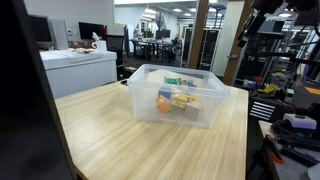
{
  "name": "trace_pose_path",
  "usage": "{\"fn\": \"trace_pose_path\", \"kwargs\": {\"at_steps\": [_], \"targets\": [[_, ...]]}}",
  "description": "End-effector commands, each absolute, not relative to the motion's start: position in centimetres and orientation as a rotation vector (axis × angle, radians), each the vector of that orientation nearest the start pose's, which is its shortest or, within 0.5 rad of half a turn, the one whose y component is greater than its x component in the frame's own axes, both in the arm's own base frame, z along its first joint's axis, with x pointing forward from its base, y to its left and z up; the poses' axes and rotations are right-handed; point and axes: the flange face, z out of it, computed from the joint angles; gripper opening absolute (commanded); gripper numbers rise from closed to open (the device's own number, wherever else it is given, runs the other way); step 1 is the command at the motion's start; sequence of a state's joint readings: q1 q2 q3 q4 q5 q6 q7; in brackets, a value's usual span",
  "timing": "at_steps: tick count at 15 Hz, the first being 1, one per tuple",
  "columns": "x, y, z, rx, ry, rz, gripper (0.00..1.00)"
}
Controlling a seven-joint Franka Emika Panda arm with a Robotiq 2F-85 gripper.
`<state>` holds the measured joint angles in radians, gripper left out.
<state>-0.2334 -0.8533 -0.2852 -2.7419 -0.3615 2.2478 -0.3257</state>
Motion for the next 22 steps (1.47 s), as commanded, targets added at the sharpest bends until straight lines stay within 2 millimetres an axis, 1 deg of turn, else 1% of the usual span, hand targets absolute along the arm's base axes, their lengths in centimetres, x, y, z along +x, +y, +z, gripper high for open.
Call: {"fn": "trace_pose_path", "kwargs": {"at_steps": [1,15,19,22], "targets": [[28.4,-17.4,48.2,-3.332,-0.071,-0.482,1.00],[28.4,-17.5,48.2,-3.337,-0.063,-0.488,1.00],[29.5,-19.2,47.8,-3.351,0.017,-0.489,1.00],[30.6,-21.2,47.1,-3.362,0.086,-0.480,1.00]]}}
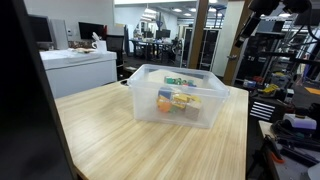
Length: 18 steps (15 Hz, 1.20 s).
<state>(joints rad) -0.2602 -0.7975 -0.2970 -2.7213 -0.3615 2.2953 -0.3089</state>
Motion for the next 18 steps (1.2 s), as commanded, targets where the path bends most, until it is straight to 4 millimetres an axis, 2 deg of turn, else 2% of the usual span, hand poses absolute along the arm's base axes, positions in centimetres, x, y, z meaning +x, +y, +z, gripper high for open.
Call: {"fn": "trace_pose_path", "kwargs": {"at_steps": [1,9,12,18], "targets": [[31.0,-21.7,46.8,-3.361,0.103,-0.477,1.00],[35.6,-26.5,43.5,-3.382,0.249,-0.421,1.00],[37.2,-28.1,42.1,-3.376,0.254,-0.419,1.00],[39.8,-30.9,37.5,-3.381,0.286,-0.341,1.00]]}}
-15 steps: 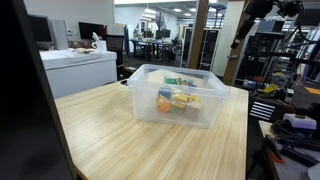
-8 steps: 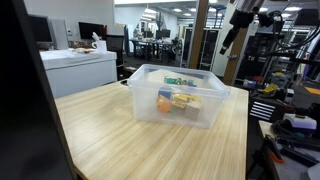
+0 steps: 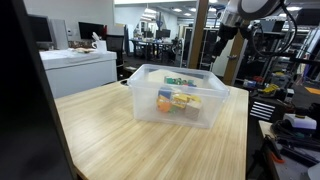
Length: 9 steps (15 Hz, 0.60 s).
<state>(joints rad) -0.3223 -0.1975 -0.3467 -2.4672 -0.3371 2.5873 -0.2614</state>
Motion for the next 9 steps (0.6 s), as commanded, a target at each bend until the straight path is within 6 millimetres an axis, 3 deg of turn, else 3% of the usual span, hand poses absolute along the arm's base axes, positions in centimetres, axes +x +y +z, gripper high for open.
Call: {"fn": "trace_pose_path", "kwargs": {"at_steps": [1,3,9], "targets": [[40.1,-31.2,36.8,-3.369,0.296,-0.326,1.00],[40.9,-31.8,34.8,-3.338,0.333,-0.273,1.00],[43.1,-32.9,31.9,-3.280,0.366,-0.237,1.00]]}}
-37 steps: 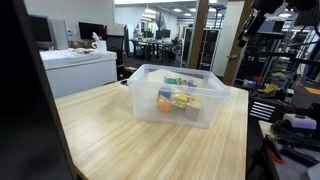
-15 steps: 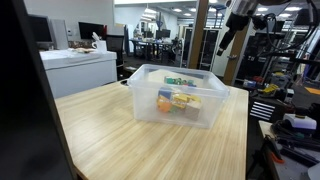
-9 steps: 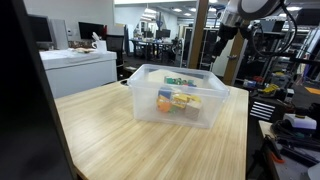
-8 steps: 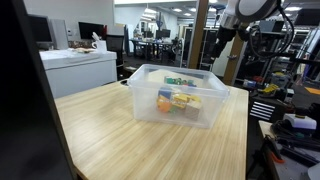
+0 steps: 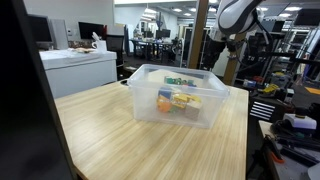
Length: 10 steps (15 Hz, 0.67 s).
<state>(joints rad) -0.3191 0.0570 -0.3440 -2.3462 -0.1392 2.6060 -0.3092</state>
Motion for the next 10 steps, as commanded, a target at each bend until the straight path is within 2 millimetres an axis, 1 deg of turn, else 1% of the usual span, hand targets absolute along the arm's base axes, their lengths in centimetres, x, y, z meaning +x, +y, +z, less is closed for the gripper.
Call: {"fn": "trace_pose_path", "kwargs": {"at_steps": [1,5,10], "targets": [[43.7,-33.2,31.4,-3.273,0.365,-0.230,1.00],[45.9,-33.9,29.7,-3.254,0.362,-0.209,1.00],[47.6,-34.5,27.5,-3.247,0.353,-0.164,1.00]]}}
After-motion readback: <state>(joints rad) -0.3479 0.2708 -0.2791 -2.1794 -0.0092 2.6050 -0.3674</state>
